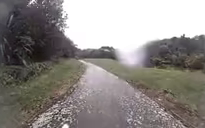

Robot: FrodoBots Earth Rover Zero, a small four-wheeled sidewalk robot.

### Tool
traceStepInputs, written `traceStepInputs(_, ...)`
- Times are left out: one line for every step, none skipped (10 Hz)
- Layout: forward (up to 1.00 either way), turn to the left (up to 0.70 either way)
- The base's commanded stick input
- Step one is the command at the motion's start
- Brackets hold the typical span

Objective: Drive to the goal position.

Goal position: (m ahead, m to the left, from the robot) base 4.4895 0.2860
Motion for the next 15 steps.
traceStepInputs(0.5, 0.0)
traceStepInputs(0.5, 0.0)
traceStepInputs(0.5, 0.0)
traceStepInputs(0.5, 0.0)
traceStepInputs(0.5, 0.0)
traceStepInputs(0.5, 0.0)
traceStepInputs(0.5, 0.0)
traceStepInputs(0.5, 0.0)
traceStepInputs(0.5, 0.0)
traceStepInputs(0.5, 0.0)
traceStepInputs(0.5, 0.0)
traceStepInputs(0.5, 0.0)
traceStepInputs(0.5, 0.0)
traceStepInputs(0.5, 0.0)
traceStepInputs(0.5, 0.0)
